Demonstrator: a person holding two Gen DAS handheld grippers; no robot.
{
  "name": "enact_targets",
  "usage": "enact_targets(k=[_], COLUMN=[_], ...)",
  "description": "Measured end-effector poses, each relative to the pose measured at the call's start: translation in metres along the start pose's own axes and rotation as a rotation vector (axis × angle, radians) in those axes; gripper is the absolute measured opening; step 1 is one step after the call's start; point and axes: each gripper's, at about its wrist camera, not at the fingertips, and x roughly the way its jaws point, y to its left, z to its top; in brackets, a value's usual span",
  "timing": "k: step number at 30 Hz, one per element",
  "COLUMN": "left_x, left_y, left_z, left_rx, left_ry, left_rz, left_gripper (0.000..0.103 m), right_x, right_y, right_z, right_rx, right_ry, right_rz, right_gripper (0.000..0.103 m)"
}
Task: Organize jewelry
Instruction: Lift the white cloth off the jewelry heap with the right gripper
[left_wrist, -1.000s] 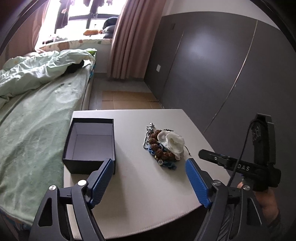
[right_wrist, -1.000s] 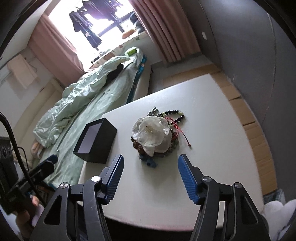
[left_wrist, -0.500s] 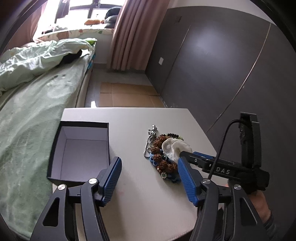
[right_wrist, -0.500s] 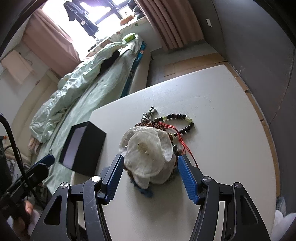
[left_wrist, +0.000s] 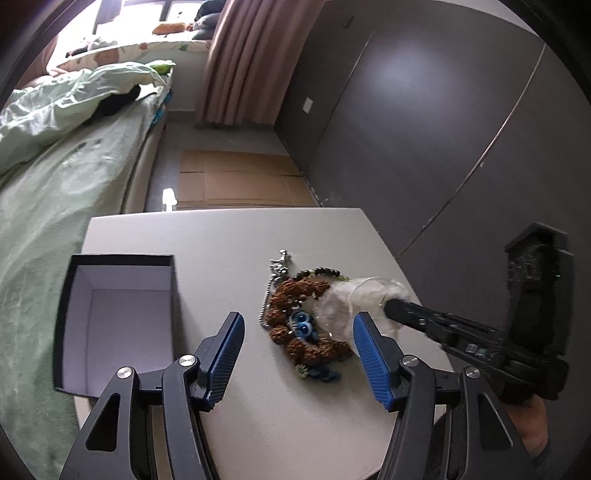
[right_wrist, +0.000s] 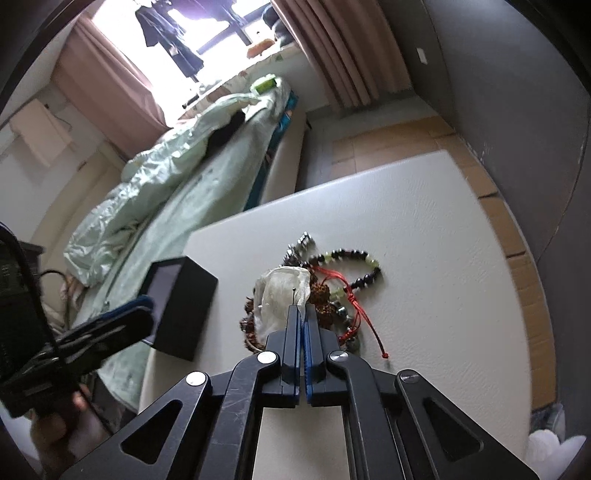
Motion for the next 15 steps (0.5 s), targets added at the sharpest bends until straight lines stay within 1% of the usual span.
enact_targets(k=[2, 7, 10, 12, 15], left_x=[0.006, 0.022, 0.034, 0.043, 0.056], left_y=[-0.003, -0.006, -0.006, -0.005, -0.003], left_z=[0.001, 0.002, 0.002, 0.001, 0.0], left_rx=[0.002, -0.01, -0.017, -0.035, -0.061], left_ry=[0.013, 0.066, 0.108, 0.144, 0.188], left_rz=[-0.01, -0.012, 0.003, 0.0, 0.008], left_gripper=[0.063, 0.05, 0.049, 0.047, 0.04], right_x=[-0.01, -0.029, -0.036, -0.04, -0.044], right_y=[-0.001, -0.005, -0.011, -0.015, -0.022], right_z=[0.001, 0.0, -0.003, -0.006, -0.011], right_rx=[0.01, 0.026, 0.05, 0.063, 0.087], right_ry=[-0.019, -0.059, -0.077, -0.085, -0.09], right_rz=[0.011, 0.004, -0.002, -0.003, -0.002], right_gripper=[0.003, 0.003, 0.003, 0.003, 0.003])
